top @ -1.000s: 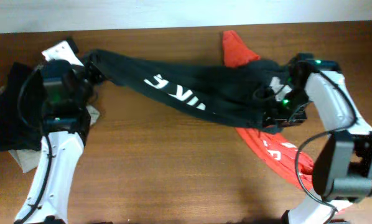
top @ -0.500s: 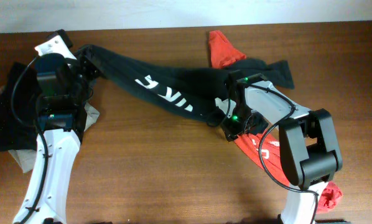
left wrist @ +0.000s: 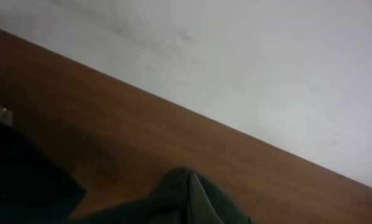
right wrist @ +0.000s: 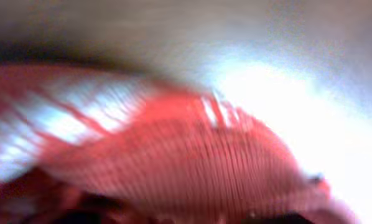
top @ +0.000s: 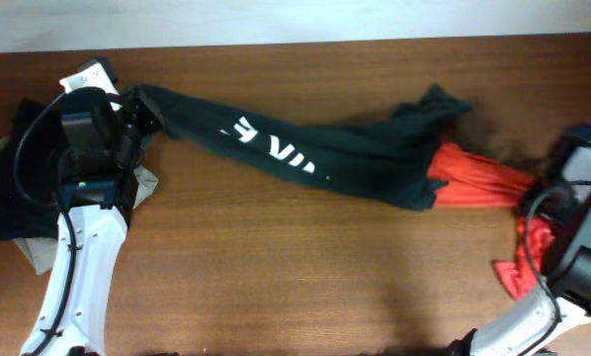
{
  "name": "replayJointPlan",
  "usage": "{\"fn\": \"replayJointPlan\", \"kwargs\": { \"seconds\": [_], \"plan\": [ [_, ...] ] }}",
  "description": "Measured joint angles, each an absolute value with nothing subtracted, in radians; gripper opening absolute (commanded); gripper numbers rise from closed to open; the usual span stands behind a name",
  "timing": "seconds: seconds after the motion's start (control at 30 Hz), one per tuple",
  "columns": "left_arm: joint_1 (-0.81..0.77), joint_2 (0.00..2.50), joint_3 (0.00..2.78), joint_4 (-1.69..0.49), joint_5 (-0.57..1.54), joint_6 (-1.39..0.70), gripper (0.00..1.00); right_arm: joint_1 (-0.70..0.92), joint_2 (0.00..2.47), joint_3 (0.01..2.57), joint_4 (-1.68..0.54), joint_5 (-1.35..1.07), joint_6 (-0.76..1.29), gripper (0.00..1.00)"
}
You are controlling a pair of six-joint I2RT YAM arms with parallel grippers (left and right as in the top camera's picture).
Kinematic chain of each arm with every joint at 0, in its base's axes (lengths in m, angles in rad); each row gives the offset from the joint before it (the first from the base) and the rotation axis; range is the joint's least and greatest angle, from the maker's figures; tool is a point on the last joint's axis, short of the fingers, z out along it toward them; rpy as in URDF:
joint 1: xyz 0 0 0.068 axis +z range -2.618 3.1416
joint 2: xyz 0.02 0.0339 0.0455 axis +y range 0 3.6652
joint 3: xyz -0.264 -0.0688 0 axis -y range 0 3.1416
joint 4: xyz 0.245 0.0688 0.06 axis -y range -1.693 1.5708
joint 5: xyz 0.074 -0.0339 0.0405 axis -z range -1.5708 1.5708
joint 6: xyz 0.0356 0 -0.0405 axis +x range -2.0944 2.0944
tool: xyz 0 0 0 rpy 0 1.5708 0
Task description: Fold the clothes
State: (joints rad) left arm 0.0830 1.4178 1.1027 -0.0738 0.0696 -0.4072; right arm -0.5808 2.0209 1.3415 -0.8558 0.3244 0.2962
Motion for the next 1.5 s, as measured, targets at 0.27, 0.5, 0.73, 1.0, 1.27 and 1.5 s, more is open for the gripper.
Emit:
{"fn": "replayJointPlan", "kwargs": {
  "seconds": [0.27,0.5,0.73,1.0,1.27,1.5],
  "plan": [
    [0.086,1.420,1.103,-0.088,-0.074,-0.384,0.00,-0.570,1.996,1.605,-1.052,-0.245,-0.037,0.64],
    [0.086,1.420,1.103,-0.110,-0.093,-0.381,0.00,-0.189,1.991,1.489,-0.964,-0.280,-0.300,0.54],
    [0.086,1.420,1.103,-0.117,-0.090,-0.381,0.00,-0.171,2.000,1.375,-0.697,-0.141,-0.310,0.51],
    [0.086,1.438,1.103,-0.116,-0.086,-0.381,0.00,-0.604,2.072,1.379,-0.537,-0.017,-0.046,0.69],
    [0.049,1.459,1.103,-0.076,-0.065,-0.273,0.00,-0.823,2.082,1.560,-0.725,-0.191,0.144,0.99],
    [0.041,1.694,1.309,0.012,-0.052,-0.183,0.99,-0.451,1.914,1.611,-0.944,-0.276,0.031,0.99]
  ]
}}
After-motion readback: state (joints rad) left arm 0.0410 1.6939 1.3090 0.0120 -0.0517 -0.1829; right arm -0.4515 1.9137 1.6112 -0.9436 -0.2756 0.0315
